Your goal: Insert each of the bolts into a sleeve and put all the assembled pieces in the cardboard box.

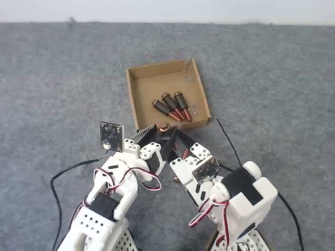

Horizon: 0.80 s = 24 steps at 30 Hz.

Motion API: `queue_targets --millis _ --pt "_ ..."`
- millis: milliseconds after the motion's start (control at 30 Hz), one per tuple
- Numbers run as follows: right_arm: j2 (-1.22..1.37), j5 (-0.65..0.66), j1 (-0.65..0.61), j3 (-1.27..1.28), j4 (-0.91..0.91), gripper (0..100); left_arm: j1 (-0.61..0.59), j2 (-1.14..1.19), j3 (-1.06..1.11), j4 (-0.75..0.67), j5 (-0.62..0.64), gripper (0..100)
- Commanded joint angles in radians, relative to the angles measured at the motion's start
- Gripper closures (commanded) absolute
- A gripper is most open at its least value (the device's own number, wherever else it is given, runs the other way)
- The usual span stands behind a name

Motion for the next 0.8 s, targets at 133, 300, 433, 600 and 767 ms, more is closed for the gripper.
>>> queue_targets --millis 133,300,433,600,767 --pt "-0.007 0.006 0.016 -0.040 -0.002 99.2 0.002 -0.021 -0.035 -0.002 0.018 81" --pt "-0.007 0.006 0.035 -0.044 -0.002 99.2 0.002 -0.021 -0.050 0.003 0.055 81" --pt "-0.007 0.005 0.036 -0.046 -0.002 99.2 0.002 -0.068 -0.050 0.003 0.060 81" --pt "-0.007 0.005 0.036 -0.046 -0.002 99.2 -0.068 -0.287 -0.028 0.092 0.060 81" --pt "-0.007 0.005 0.036 -0.046 -0.002 99.2 -0.129 -0.298 -0.025 0.141 0.057 81"
